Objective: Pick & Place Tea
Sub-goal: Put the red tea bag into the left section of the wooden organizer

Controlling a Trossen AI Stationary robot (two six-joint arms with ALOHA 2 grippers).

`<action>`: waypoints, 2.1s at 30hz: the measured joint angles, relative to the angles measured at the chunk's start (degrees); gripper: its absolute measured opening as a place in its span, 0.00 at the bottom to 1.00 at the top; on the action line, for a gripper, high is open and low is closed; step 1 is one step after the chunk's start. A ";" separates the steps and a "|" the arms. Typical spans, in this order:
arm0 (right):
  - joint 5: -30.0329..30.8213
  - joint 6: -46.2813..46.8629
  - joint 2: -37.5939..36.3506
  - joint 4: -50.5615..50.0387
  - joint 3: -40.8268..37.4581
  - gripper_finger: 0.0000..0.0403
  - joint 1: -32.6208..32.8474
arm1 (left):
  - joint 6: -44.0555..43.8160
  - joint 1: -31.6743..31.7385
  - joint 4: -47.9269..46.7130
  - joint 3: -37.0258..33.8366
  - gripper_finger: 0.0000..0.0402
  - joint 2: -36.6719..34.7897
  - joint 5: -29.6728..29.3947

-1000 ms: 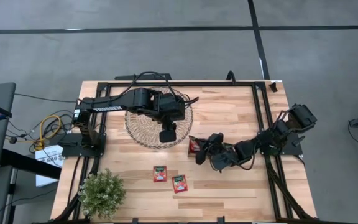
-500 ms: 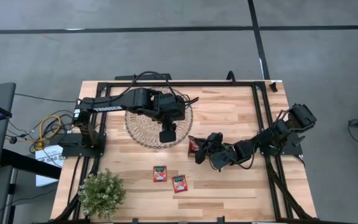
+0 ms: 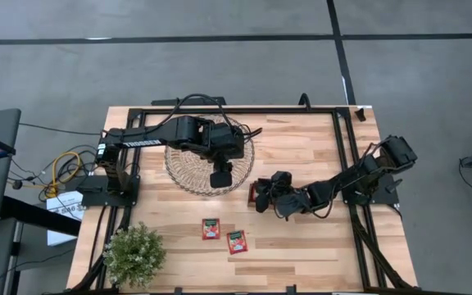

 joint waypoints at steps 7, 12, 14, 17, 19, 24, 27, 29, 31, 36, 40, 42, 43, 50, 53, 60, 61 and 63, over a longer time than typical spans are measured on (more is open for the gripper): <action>-0.02 -12.00 -5.51 0.48 1.90 0.36 0.15 | -0.17 -0.70 -2.30 0.00 0.37 0.00 5.80; 0.20 -23.52 -14.68 -5.26 2.64 0.32 1.39 | -2.11 -3.18 -2.98 -3.04 0.37 0.02 8.37; 0.22 -26.12 -19.32 -9.28 2.64 0.30 1.99 | -3.59 -4.18 -2.91 -5.51 0.37 0.02 8.39; 0.13 -28.88 -26.91 -17.39 2.63 0.26 3.32 | -5.30 -5.34 -0.75 -10.59 0.37 0.03 8.37; -0.23 -29.49 -31.90 -23.53 2.64 0.25 4.40 | -6.88 -5.86 1.50 -13.85 0.37 0.07 8.37; -6.72 -25.60 -43.36 -38.56 2.64 0.20 7.07 | -13.04 -5.89 8.97 -17.97 0.37 0.11 13.31; -10.88 -22.15 -48.29 -45.51 2.62 0.19 9.17 | -14.66 -5.81 11.93 -17.94 0.37 0.07 13.43; -12.38 -20.46 -50.65 -48.75 2.62 0.18 10.97 | -14.88 -5.81 13.31 -17.94 0.37 0.07 13.43; -12.40 -19.34 -52.20 -52.05 2.62 0.18 13.02 | -14.94 -5.81 13.12 -17.94 0.37 0.16 13.26; -9.47 -14.45 -55.25 -60.90 2.60 0.17 18.42 | -17.34 -5.76 13.38 -17.94 0.37 1.60 13.15; -5.23 -10.40 -58.48 -61.92 -0.57 0.15 24.37 | -19.28 -5.76 13.35 -18.06 0.37 3.03 12.99; -2.63 -8.60 -60.13 -61.01 -3.08 0.14 27.70 | -19.66 -5.76 12.69 -18.05 0.37 4.08 13.00; -1.52 -8.35 -61.08 -60.19 -4.52 0.14 29.24 | -19.71 -5.76 12.53 -18.08 0.37 4.51 12.98; -5.20 -11.65 -69.95 -60.61 -8.87 0.13 32.22 | -20.20 -5.76 11.80 -18.08 0.37 6.26 13.00; -7.44 -16.03 -72.48 -61.70 -8.87 0.13 29.87 | -22.97 -6.12 11.12 -18.10 0.37 6.27 13.01; -13.56 -23.36 -82.22 -62.33 -9.00 0.13 21.40 | -27.63 -8.81 9.44 -18.10 0.37 6.36 13.41; -14.16 -23.90 -83.82 -61.76 -9.24 0.13 20.35 | -27.87 -9.10 8.93 -18.10 0.37 6.36 13.32; -15.93 -25.31 -86.97 -60.04 -10.16 0.13 18.40 | -28.84 -9.41 8.24 -18.10 0.37 6.36 13.23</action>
